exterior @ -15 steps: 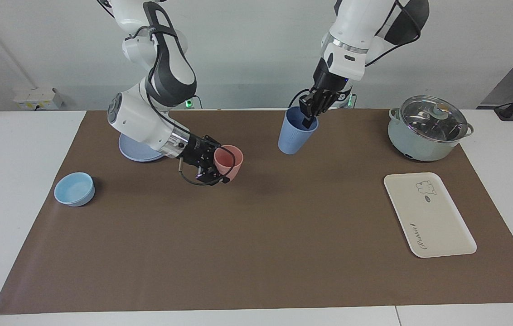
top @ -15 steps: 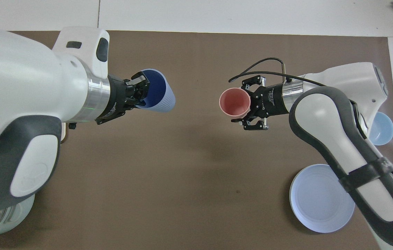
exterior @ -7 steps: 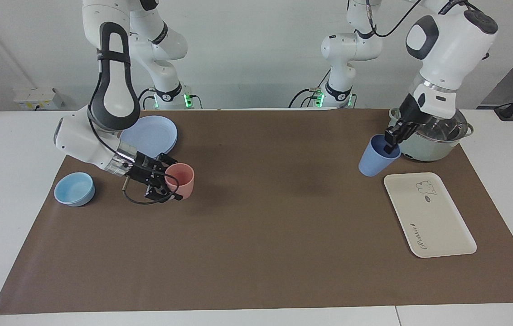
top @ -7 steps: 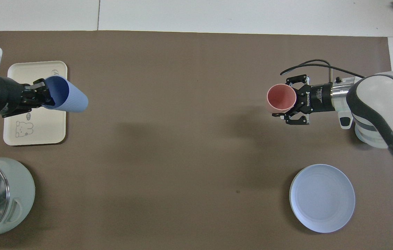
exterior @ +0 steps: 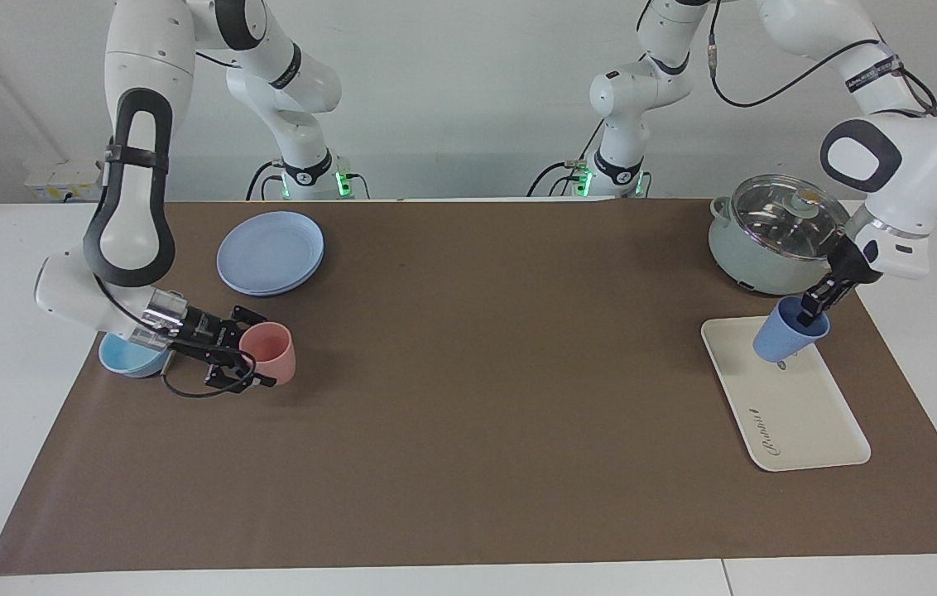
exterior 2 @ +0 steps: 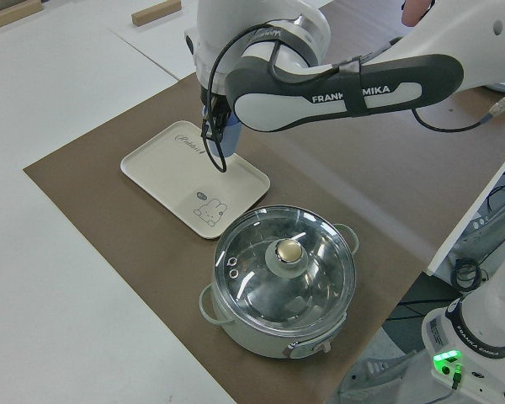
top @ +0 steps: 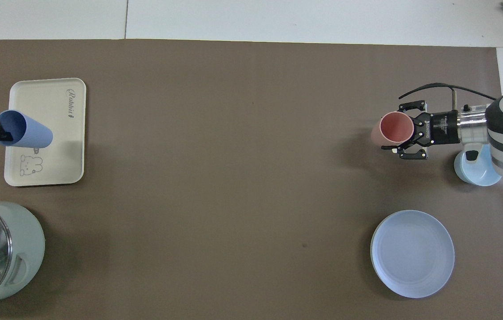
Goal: Place cup on tray
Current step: 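Lower the blue cup onto the cream tray with the left gripper, then open the left gripper while the right gripper sets the pink cup down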
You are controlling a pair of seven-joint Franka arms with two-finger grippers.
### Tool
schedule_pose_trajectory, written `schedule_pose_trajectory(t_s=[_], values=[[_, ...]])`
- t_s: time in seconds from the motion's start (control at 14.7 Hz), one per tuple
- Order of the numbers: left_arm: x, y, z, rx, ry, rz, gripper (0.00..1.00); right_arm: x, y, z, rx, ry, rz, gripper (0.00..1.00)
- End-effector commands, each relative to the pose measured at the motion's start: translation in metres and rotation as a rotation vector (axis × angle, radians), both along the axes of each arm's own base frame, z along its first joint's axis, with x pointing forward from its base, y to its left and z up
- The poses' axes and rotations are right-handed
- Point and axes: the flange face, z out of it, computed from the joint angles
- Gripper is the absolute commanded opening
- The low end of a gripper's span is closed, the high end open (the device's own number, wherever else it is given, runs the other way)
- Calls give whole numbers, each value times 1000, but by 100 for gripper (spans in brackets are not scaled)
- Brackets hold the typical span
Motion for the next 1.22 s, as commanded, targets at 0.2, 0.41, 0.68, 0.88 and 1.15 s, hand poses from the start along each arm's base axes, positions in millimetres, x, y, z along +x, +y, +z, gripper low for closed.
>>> schedule_pose_trajectory(t_s=[0.2, 0.41, 0.68, 0.88, 1.15], values=[[-13, -1, -51, 5, -44, -4, 0, 2, -20, -32, 40, -25, 5, 0], [-10, -1, -56, 13, -59, -4, 45, -2, -18, -42, 37, -10, -2, 0], [-1, -4, -37, 15, -79, -17, 100, -7, -18, -45, -8, -28, -8, 100], [4, -20, 14, -8, -28, -76, 100, -8, -26, -32, -12, -42, -16, 100], [5, -65, 79, 59, 39, -217, 100, -14, -37, -25, -39, -65, 3, 100]])
